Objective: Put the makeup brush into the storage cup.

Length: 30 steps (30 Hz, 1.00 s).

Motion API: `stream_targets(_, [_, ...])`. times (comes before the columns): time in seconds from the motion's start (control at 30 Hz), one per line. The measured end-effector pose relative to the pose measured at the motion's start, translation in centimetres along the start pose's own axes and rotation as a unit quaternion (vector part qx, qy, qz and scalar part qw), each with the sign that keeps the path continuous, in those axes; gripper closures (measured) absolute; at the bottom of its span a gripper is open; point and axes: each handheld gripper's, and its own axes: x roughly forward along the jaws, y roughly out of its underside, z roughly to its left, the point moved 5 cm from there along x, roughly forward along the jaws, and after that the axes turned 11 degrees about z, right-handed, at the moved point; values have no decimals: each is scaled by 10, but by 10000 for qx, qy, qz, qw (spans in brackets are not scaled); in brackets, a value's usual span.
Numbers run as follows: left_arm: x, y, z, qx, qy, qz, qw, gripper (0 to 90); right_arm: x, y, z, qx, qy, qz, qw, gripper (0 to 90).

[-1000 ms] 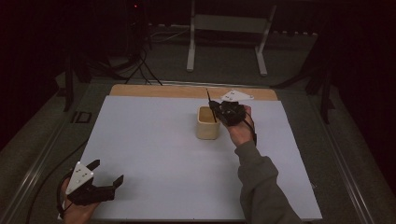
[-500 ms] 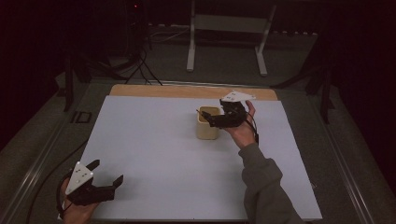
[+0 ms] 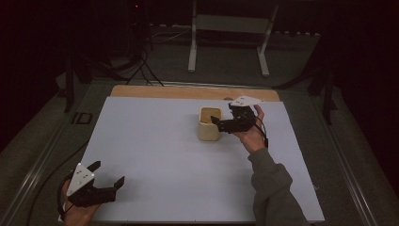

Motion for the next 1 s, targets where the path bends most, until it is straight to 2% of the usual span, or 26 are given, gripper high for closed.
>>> stream_targets(0.6, [3, -2, -4, 45, 45, 6, 10000, 16, -14, 15, -2, 31, 12, -48, 10000, 104])
stream_targets(1.0, [3, -4, -5, 54, 44, -13, 10000, 16, -33, 38, -5, 122, 77, -157, 9998, 104])
